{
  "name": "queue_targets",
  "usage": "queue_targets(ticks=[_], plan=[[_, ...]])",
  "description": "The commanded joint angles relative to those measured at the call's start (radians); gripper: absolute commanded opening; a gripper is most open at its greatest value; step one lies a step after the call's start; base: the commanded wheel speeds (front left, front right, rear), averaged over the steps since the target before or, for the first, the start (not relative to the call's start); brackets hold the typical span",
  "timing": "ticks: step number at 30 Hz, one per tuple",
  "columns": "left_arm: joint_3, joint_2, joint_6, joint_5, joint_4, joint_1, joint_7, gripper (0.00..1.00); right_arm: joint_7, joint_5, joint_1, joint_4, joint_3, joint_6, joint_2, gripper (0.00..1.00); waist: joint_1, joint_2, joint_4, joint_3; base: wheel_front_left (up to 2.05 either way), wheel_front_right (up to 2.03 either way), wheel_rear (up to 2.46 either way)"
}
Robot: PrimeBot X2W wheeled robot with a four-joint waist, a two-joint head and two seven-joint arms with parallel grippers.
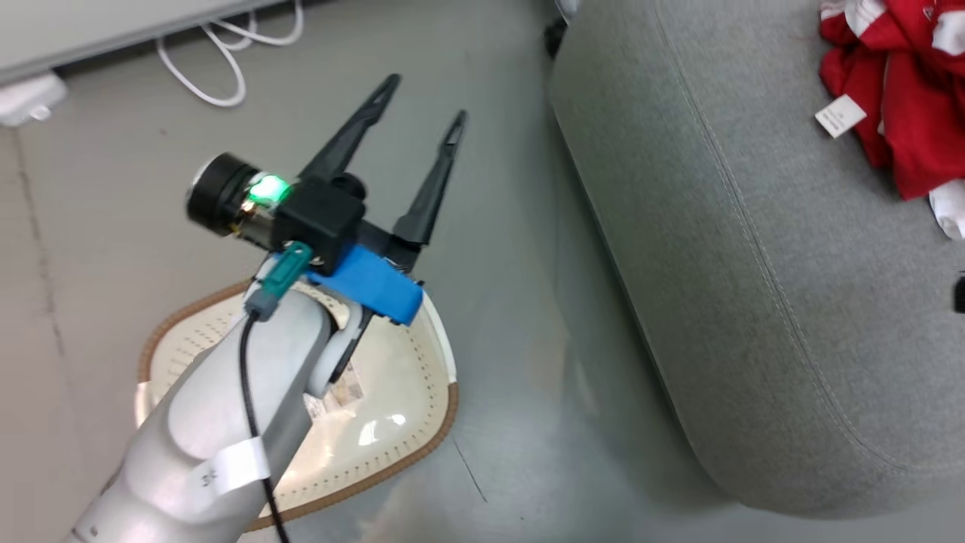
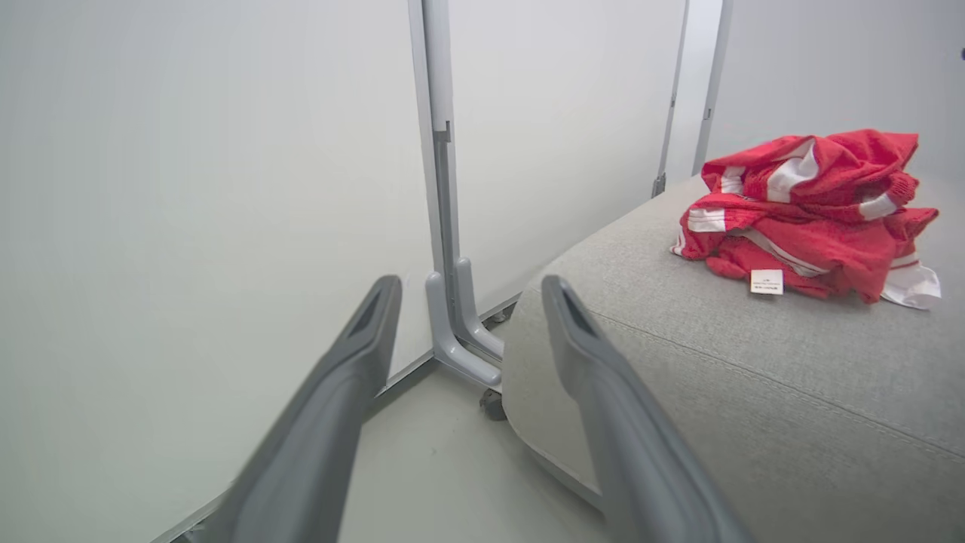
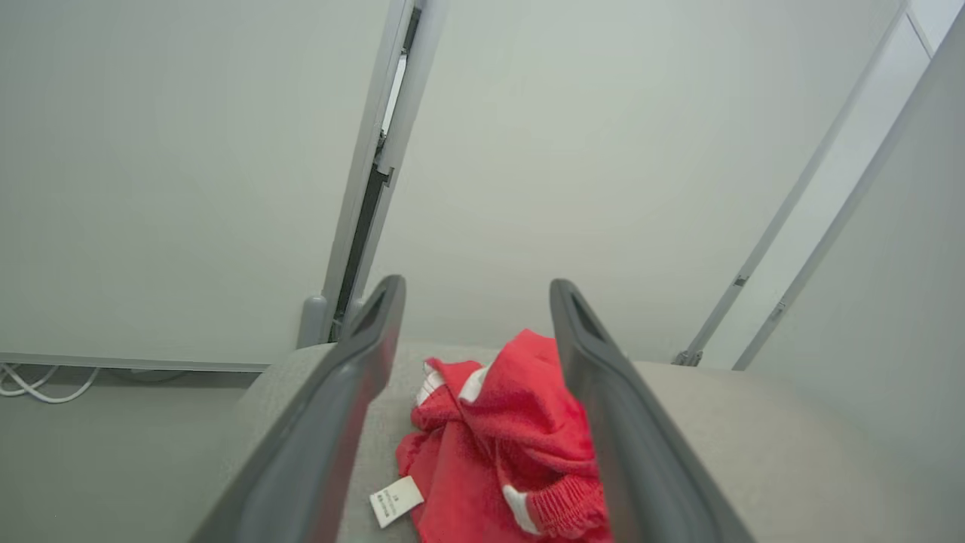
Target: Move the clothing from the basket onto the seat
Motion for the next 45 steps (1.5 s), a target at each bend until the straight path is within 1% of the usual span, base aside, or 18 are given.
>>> queue_targets(ticks=[1, 4, 9, 13, 18, 23, 30, 38, 42, 45], plan=[[0.013, 0.000, 0.005, 0.005, -0.005, 0.015, -0.004, 1.00, -0.004, -0.007, 0.016, -0.004, 0.007, 0.000, 0.006, 1.00, 0.0001, -0.0001, 0.054, -0.060, 0.00, 0.00, 0.00], [0.097, -0.007, 0.017, 0.019, -0.026, 0.072, -0.004, 1.00, -0.004, -0.010, 0.011, -0.017, 0.074, 0.000, 0.024, 1.00, 0.0001, -0.0001, 0.089, -0.100, 0.00, 0.00, 0.00], [0.234, -0.029, 0.020, 0.055, -0.055, 0.169, -0.005, 1.00, -0.004, -0.006, 0.021, -0.016, 0.182, 0.000, 0.044, 1.00, 0.0001, -0.0001, 0.153, -0.172, 0.00, 0.00, 0.00], [0.329, -0.056, 0.006, 0.084, -0.068, 0.248, -0.005, 1.00, -0.004, 0.004, 0.044, -0.001, 0.242, 0.000, 0.062, 1.00, 0.0001, -0.0001, 0.201, -0.226, 0.00, 0.00, 0.00], [0.425, -0.090, -0.024, 0.121, -0.078, 0.343, -0.005, 1.00, -0.004, 0.022, 0.084, 0.028, 0.297, 0.000, 0.092, 1.00, 0.0001, -0.0001, 0.241, -0.282, 0.00, 0.00, 0.00], [0.508, -0.131, -0.050, 0.163, -0.100, 0.436, -0.005, 1.00, -0.004, 0.042, 0.140, 0.065, 0.321, 0.000, 0.118, 1.00, 0.0001, -0.0001, 0.265, -0.332, 0.00, 0.00, 0.00], [0.601, -0.177, -0.093, 0.206, -0.119, 0.548, -0.005, 1.00, -0.004, 0.064, 0.228, 0.098, 0.316, 0.000, 0.150, 1.00, 0.0001, -0.0001, 0.277, -0.394, 0.00, 0.00, 0.00], [0.656, -0.206, -0.122, 0.234, -0.117, 0.637, -0.005, 1.00, -0.004, 0.073, 0.321, 0.110, 0.292, 0.000, 0.181, 1.00, 0.0001, -0.0001, 0.289, -0.443, 0.00, 0.00, 0.00], [0.666, -0.213, -0.136, 0.241, -0.111, 0.664, -0.005, 1.00, -0.004, 0.076, 0.353, 0.108, 0.285, 0.000, 0.195, 1.00, 0.0001, -0.0001, 0.297, -0.455, 0.00, 0.00, 0.00], [0.670, -0.215, -0.137, 0.244, -0.102, 0.674, -0.005, 1.00, -0.004, 0.079, 0.368, 0.112, 0.278, 0.000, 0.202, 1.00, 0.0001, -0.0001, 0.302, -0.458, 0.00, 0.00, 0.00]])
